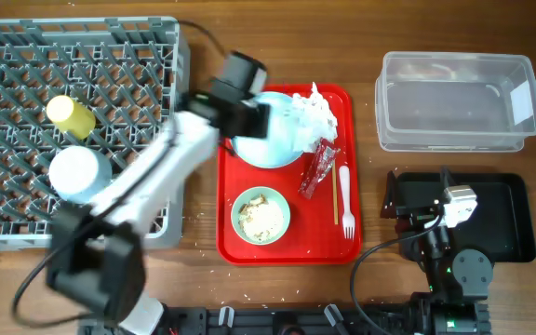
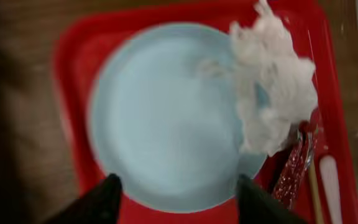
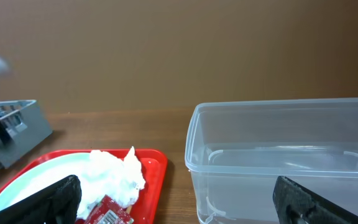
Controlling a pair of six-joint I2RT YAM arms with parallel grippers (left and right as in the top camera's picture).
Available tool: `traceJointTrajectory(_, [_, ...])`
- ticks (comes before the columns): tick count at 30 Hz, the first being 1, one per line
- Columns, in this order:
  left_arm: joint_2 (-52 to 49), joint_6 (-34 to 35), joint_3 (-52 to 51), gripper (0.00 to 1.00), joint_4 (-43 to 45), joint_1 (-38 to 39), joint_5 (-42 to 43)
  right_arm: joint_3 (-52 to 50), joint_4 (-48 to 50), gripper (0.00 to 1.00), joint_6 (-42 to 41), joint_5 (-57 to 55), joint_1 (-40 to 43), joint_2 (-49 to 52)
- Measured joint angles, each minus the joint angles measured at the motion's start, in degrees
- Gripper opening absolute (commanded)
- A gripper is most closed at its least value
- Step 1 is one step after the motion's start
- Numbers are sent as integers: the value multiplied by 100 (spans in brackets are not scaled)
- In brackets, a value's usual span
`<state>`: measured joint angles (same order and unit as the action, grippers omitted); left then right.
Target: Sort waste into correct bins and load items into the dishwasher rack
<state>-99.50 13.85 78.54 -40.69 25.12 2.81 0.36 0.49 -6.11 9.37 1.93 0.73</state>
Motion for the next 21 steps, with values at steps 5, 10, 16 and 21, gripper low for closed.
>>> traceJointTrajectory(5, [970,507,92,100,-715,-1711,118,0,-2,100,0,0,0,0])
traceJointTrajectory(10, [1394,586,92,100,-780,-2586,284,0,684,100,-927,400,0,0])
traceJointTrajectory(16, [1394,603,92,100,-776,-2605,326,-2,1958,100,-6933,2339,-4,70])
traceJointTrajectory(21, [1397,603,92,100,-802,-2605,350,1029,2380,100,-6334,2166,0,643])
